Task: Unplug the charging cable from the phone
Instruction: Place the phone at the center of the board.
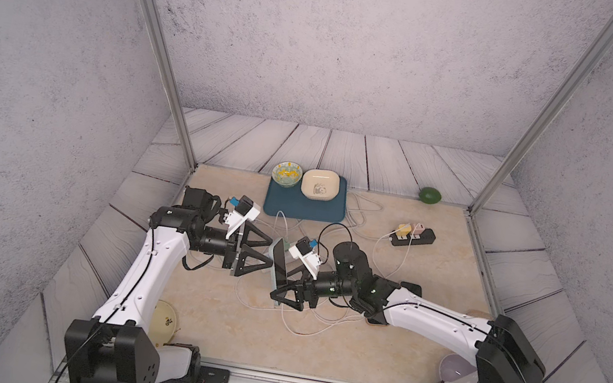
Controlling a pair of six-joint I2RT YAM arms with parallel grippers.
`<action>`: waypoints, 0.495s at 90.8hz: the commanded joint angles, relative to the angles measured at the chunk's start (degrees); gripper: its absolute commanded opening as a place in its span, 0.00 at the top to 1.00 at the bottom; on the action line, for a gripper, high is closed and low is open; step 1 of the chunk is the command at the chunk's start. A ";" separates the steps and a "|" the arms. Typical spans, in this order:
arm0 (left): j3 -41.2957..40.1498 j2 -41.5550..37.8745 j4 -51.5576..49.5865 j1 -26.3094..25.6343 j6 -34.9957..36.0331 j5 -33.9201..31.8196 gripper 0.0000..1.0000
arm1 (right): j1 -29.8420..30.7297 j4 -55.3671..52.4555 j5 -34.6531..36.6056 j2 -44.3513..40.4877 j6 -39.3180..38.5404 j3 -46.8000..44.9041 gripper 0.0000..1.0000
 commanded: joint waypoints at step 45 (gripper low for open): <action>-1.30 -1.08 9.10 0.29 -10.37 -5.02 0.02 | -0.08 -46.63 40.53 -4.73 7.97 9.36 0.95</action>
